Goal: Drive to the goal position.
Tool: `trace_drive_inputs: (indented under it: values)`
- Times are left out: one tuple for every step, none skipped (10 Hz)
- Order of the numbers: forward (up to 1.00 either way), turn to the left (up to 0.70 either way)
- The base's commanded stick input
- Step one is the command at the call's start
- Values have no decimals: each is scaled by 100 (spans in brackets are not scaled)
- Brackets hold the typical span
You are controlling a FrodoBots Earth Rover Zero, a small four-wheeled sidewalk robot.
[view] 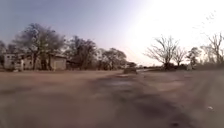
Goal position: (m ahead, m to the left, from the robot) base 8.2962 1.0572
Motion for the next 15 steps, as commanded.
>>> trace_drive_inputs:
  values:
    - [70, 0]
    - [70, 0]
    - [70, 0]
    - [70, 0]
    - [70, 0]
    - [70, 0]
    - [70, 0]
    - [70, 0]
    - [70, 0]
    - [70, 0]
    - [70, 0]
    - [70, 0]
    - [70, 0]
    - [70, 0]
    - [70, 0]
